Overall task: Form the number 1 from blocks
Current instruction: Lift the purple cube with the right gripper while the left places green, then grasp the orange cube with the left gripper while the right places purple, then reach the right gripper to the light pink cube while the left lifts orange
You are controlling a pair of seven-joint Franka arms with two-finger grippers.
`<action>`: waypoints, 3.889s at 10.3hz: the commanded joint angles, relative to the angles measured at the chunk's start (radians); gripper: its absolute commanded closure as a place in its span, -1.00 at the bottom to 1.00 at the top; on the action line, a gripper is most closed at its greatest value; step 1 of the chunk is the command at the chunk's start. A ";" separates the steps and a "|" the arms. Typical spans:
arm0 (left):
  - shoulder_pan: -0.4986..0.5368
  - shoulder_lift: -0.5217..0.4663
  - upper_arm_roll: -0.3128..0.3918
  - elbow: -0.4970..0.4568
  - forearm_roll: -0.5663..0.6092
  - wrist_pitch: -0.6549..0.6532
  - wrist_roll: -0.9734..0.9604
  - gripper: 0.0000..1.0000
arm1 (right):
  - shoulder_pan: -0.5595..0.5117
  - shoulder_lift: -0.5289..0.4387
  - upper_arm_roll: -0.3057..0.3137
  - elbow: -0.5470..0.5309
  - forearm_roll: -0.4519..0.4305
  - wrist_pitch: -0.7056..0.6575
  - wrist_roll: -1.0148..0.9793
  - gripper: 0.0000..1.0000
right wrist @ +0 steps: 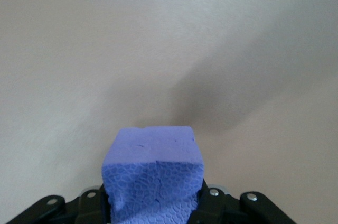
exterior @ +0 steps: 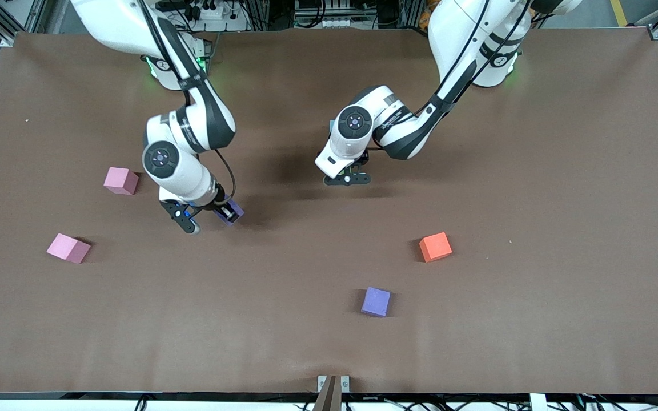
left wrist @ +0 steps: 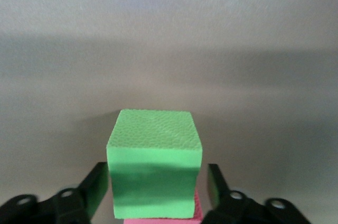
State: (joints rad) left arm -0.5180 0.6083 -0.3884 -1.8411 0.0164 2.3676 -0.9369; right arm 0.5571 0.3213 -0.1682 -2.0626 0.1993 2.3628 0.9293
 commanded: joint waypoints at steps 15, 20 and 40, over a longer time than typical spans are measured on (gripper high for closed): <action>0.398 -0.214 0.224 0.008 -0.045 -0.233 0.555 -1.00 | 0.472 0.346 -0.080 0.499 -0.063 -0.062 -0.314 -0.10; 0.383 -0.139 0.238 0.006 -0.127 -0.148 0.555 -1.00 | 0.547 0.390 -0.083 0.507 0.000 -0.054 -0.305 -0.10; 0.348 -0.009 0.238 0.089 -0.228 -0.028 0.549 -1.00 | 0.028 -0.119 -0.074 0.193 -0.004 -0.266 -0.300 -1.00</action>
State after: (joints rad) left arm -0.1590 0.5688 -0.1608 -1.7852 -0.1811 2.3319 -0.3945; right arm 0.6662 0.2395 -0.2623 -1.8308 0.1846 2.1013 0.6245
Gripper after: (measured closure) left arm 0.000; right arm 0.000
